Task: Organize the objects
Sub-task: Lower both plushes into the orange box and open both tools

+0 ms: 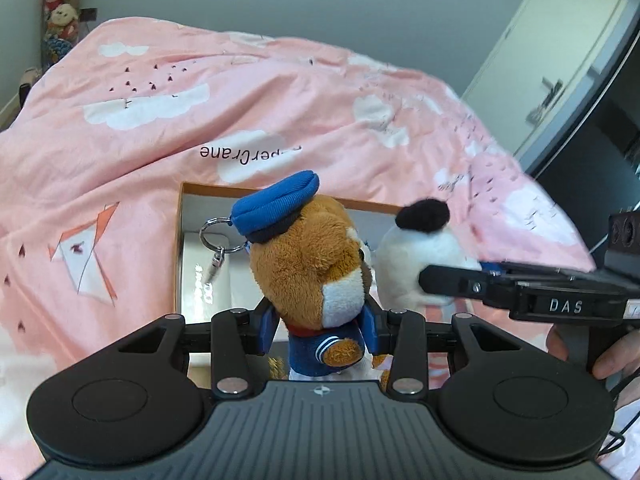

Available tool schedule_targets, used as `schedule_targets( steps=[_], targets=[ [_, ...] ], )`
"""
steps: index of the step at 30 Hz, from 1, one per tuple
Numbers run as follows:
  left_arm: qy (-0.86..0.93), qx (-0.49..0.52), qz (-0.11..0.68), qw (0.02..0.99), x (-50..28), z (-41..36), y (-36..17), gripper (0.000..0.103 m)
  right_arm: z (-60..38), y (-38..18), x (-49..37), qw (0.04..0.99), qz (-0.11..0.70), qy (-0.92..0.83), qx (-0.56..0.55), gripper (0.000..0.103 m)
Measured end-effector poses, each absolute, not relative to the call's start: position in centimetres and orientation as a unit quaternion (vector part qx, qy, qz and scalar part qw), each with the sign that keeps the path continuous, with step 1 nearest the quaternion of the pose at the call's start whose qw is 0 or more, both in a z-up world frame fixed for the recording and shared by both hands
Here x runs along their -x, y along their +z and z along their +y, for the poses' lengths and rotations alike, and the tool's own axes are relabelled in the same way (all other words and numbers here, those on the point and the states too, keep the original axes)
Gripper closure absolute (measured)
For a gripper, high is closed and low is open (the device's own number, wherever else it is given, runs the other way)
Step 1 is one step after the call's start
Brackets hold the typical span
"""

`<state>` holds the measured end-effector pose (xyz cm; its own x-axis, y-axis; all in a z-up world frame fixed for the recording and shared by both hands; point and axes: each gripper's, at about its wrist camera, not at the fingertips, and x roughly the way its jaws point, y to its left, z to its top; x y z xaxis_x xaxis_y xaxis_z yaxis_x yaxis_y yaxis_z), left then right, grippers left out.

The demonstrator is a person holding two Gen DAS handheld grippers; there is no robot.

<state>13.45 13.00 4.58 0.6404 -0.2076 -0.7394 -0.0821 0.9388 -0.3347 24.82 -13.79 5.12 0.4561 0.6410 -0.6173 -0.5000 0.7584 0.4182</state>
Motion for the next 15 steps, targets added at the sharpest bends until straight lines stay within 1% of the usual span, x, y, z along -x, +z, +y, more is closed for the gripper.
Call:
schedule_targets(
  steps=[9, 15],
  targets=[
    [-0.061, 0.119, 0.501, 0.855, -20.1, 12.4, -0.3, 0.056, -10.5, 0.2, -30.4, 0.841, 0.425, 0.332, -0.035, 0.040],
    [-0.063, 0.111, 0.529, 0.839, -22.8, 13.4, -3.5, 0.056, -9.0, -2.7, -32.9, 0.832, 0.447, 0.329, -0.016, 0.040]
  ],
)
